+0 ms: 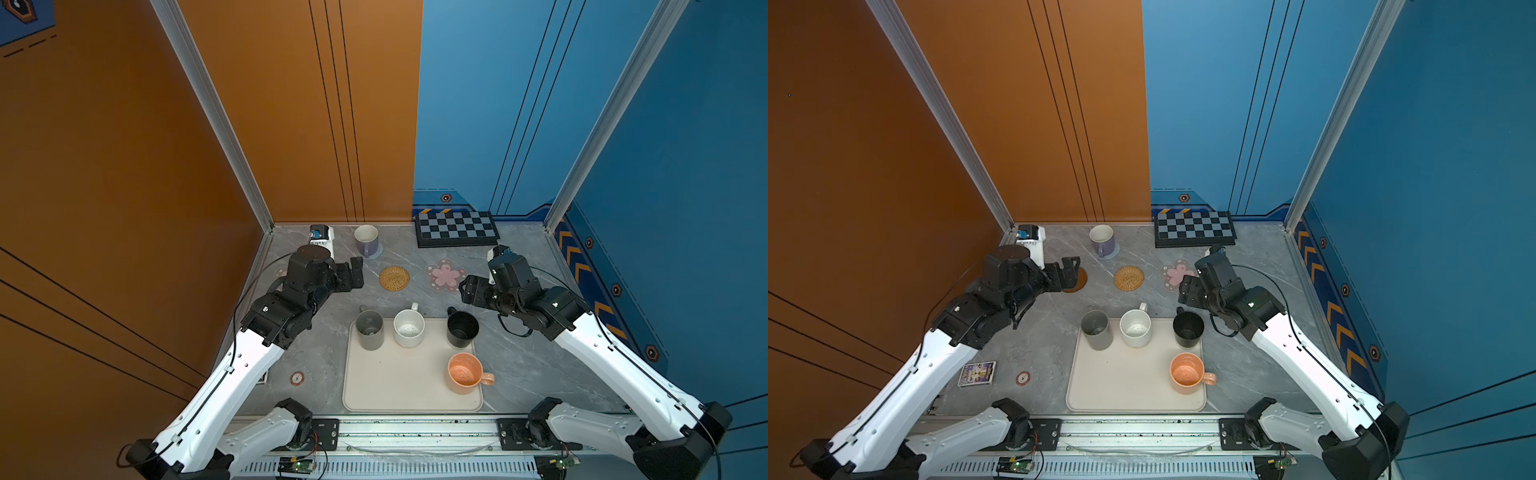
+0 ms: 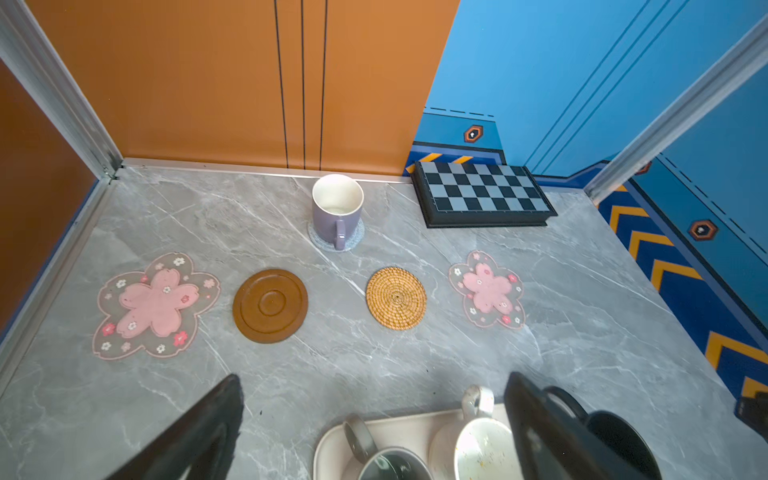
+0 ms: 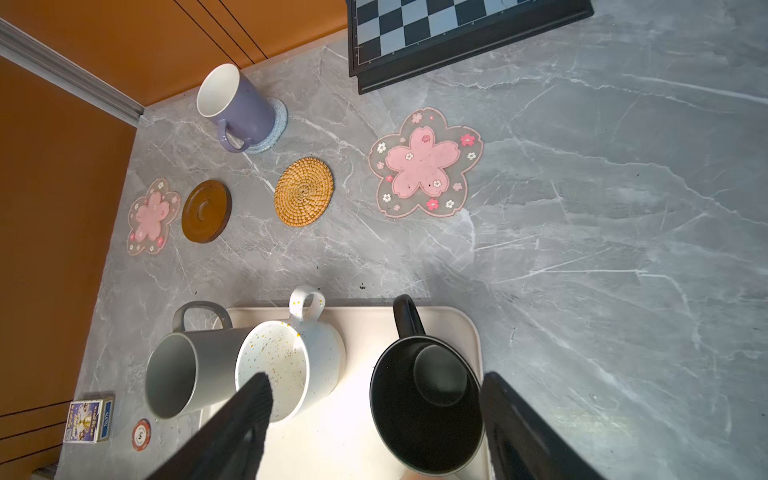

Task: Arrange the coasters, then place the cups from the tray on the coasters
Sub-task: 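Draw the left gripper back toward the robot while right gripper returns toward black mug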

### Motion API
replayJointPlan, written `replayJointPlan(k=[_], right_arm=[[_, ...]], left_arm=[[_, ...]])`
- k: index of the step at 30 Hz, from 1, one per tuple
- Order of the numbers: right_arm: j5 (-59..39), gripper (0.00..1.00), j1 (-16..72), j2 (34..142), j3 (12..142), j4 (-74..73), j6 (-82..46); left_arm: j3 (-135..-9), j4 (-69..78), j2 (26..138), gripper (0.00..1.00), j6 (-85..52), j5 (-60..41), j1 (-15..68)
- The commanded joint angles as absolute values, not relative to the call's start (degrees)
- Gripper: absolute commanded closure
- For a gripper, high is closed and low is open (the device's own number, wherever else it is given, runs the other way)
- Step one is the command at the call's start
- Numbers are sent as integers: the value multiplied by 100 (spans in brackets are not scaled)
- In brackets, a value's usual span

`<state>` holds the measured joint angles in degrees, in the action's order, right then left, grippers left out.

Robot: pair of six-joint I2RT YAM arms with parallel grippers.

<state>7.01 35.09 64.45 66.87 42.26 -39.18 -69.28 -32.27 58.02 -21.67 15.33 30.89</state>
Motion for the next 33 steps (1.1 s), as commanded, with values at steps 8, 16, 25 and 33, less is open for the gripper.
replayJointPlan(k=[8, 16, 25, 33], right_arm=[[1211, 19, 3894, 6239, 6254, 3990, -4292], [1251, 18, 3798, 6495, 6428, 4241, -4049], [1205, 18, 3673, 6686, 6622, 4410, -3902], [1022, 18, 3690, 6839, 6577, 4554, -3889]], left_arm=[[-6230, -3277, 5592, 2, -2490, 4101, 4980], [-6199, -3374, 6069, 2, -1923, 4703, 5056], [-6007, -3489, 5934, 2, -2322, 4851, 4600], [-5941, -3600, 6213, 2, -2380, 6599, 4629]])
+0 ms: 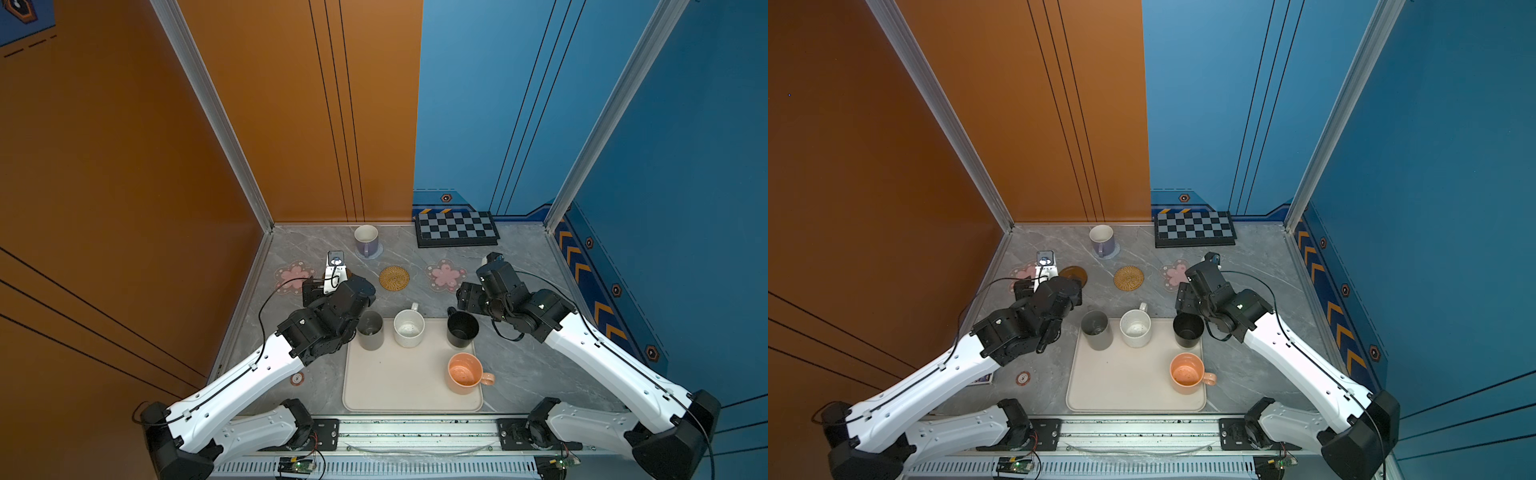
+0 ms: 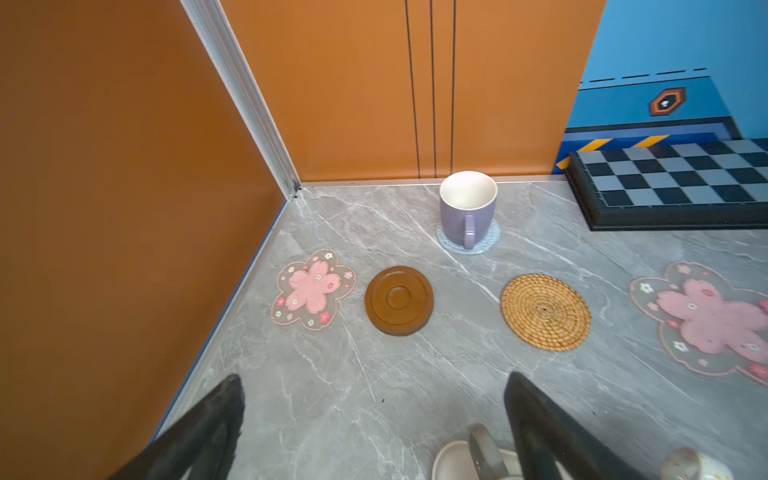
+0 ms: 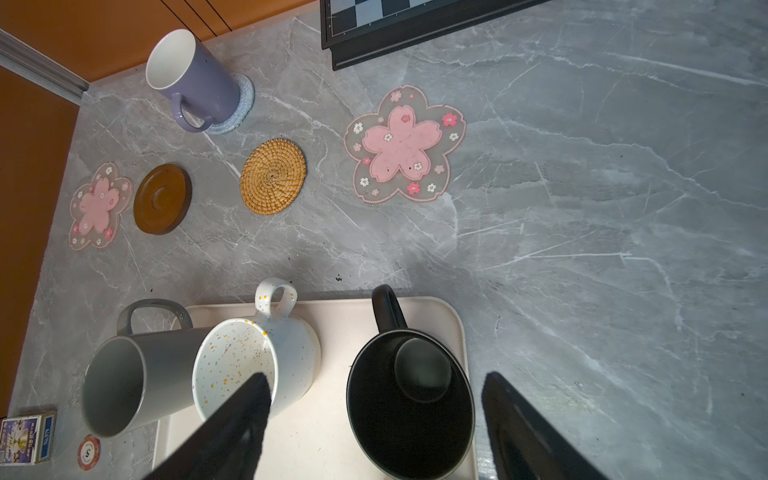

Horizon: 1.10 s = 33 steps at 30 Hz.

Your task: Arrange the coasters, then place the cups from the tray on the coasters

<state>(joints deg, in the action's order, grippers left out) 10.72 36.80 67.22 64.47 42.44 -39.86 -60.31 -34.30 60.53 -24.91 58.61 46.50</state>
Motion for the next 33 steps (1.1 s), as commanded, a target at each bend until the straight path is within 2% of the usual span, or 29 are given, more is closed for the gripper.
replayJointPlan(k=[1, 3, 4, 6, 8, 9, 11, 15, 18, 24, 33], right_arm=[[1018, 18, 3714, 6871, 6597, 4604, -3876], [1062, 18, 3763, 6890, 6612, 4723, -3838], [1079, 18, 3775, 6882, 6613, 4777, -3811], [1128, 18, 3789, 6827, 6592, 4891, -3796], [1168, 18, 3790, 6769, 6535, 5018, -3787], [1168, 18, 3790, 6752, 6517, 5066, -3779], [1172, 18, 3809, 6704, 6460, 5159, -3783], [1192, 18, 3856, 6601, 6380, 5336, -3821], [1218, 19, 3923, 6495, 6313, 5604, -3951], [1282, 19, 3984, 6113, 6099, 5948, -4283], [1201, 19, 4440, 5468, 5813, 6662, -4766]], left_arm=[[-5941, -3668, 6272, 2, -2512, 6779, 4616], [-5941, -4028, 6270, 2, -3106, 6808, 4520], [-5941, -4031, 6196, 2, -3186, 6513, 4371], [-5748, -4041, 6075, 2, -3177, 5558, 3903], [-5668, -3922, 5955, 2, -2598, 3969, 3251], [-5624, -3935, 5930, 2, -2596, 3743, 3026], [-5455, -3920, 5826, 2, -2540, 3788, 2800], [-5246, -3912, 5586, 2, -2622, 4806, 2786], [-5189, -3902, 5516, 2, -2475, 5029, 2677], [-5224, -4010, 5842, 2, -2402, 3956, 2035], [-5335, -4008, 6011, 2, -2109, 3801, 1594]])
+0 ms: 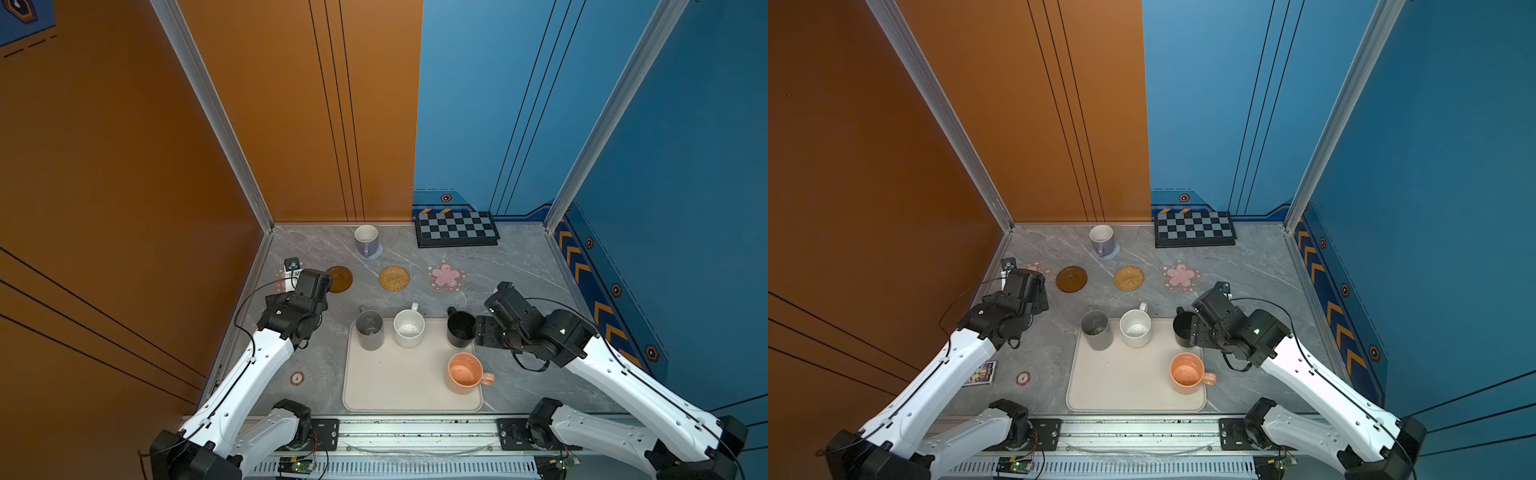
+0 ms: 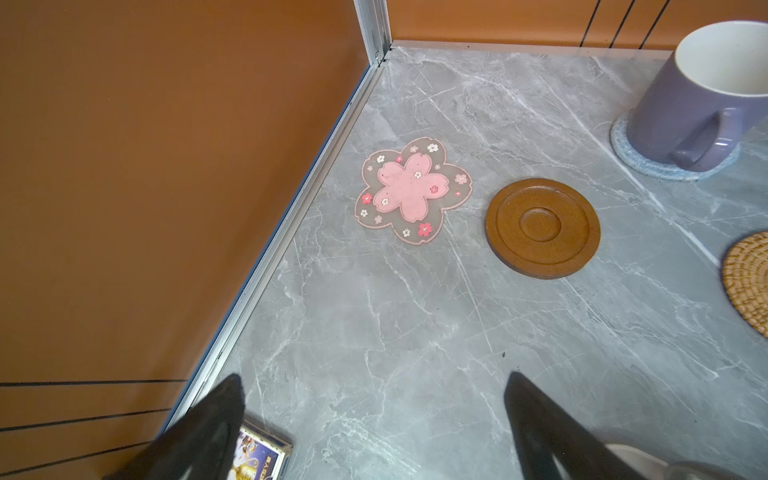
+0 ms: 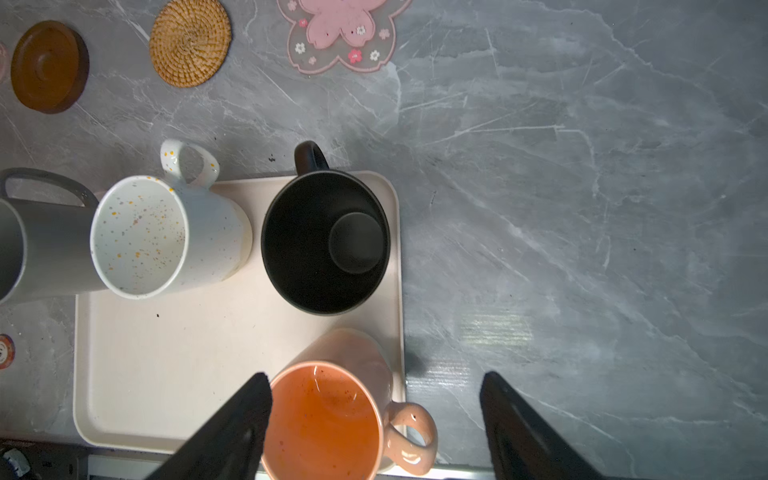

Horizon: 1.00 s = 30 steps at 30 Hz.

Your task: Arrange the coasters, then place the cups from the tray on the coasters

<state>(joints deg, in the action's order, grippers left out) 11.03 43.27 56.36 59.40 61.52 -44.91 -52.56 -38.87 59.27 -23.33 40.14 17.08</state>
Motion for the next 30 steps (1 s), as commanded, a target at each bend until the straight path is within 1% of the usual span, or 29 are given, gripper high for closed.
replayJointPlan(k=[1, 8, 12, 21, 25, 30], right_arm=[[1174, 19, 4495, 5399, 5785, 6706, -4813], [1025, 20, 4793, 5035, 5525, 7065, -5109], [880, 20, 4883, 4975, 5370, 7355, -5187], [880, 20, 5053, 4670, 5261, 7437, -5419], [974, 20, 5052, 4825, 5254, 7421, -5441], [1151, 18, 4998, 5281, 5408, 7045, -5086]], left_arm=[[-5364, -4004, 6037, 2, -2072, 3699, 1546], [-5483, -4021, 6165, 2, -1908, 3411, 1323], [-5483, -4008, 6101, 2, -2110, 3410, 1230], [-5605, -3990, 6207, 2, -2108, 2819, 820], [-5590, -3981, 6343, 2, -2171, 2781, 798], [-5559, -3944, 6356, 2, -2118, 2807, 790]])
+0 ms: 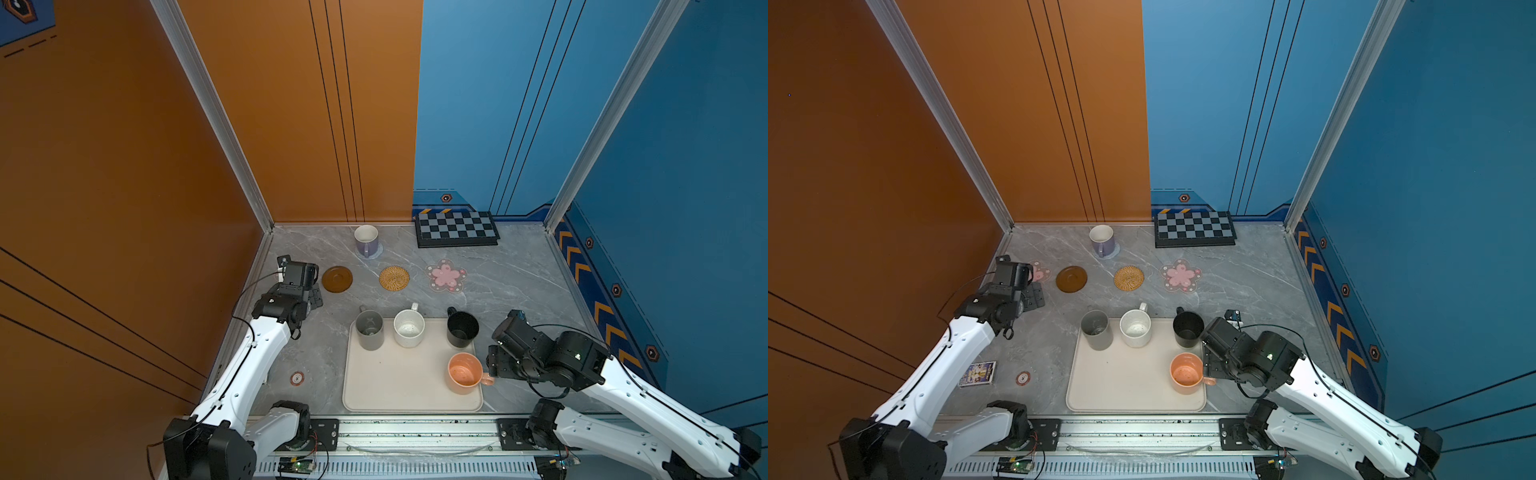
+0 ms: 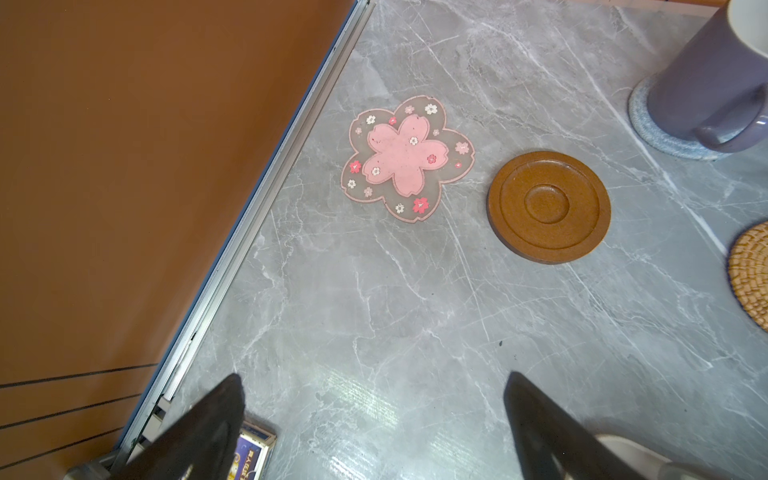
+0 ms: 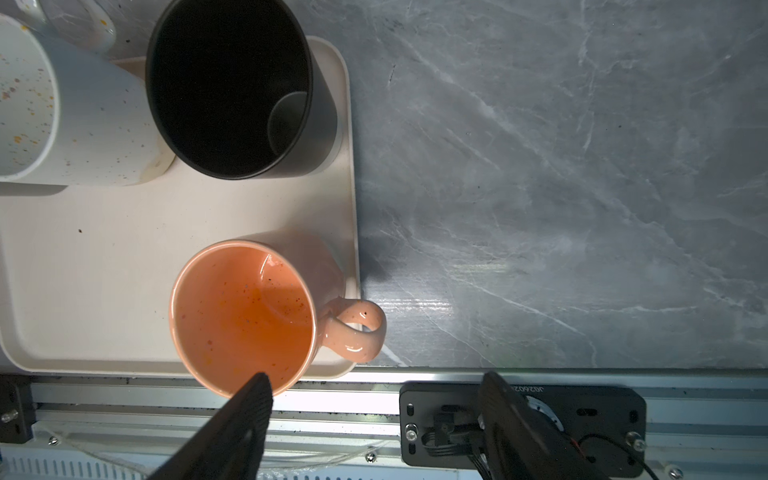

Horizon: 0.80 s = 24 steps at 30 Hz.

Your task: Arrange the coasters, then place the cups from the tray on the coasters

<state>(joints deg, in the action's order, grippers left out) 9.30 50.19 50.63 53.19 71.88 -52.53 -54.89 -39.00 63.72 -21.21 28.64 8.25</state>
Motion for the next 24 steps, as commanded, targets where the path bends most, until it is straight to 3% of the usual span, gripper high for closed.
replayJointPlan(k=[1, 15, 24], right_arm=[[1138, 18, 4913, 5432, 5456, 6861, -4958], [353, 19, 2880, 6686, 6146, 5181, -3980], [58, 20, 2593, 8275, 6879, 4437, -3463]], left_arm=[[-5555, -3946, 6326, 2, -2119, 2835, 791], [-5529, -3956, 6264, 2, -2346, 2927, 752], [-5584, -3955, 6381, 2, -2518, 2953, 756]])
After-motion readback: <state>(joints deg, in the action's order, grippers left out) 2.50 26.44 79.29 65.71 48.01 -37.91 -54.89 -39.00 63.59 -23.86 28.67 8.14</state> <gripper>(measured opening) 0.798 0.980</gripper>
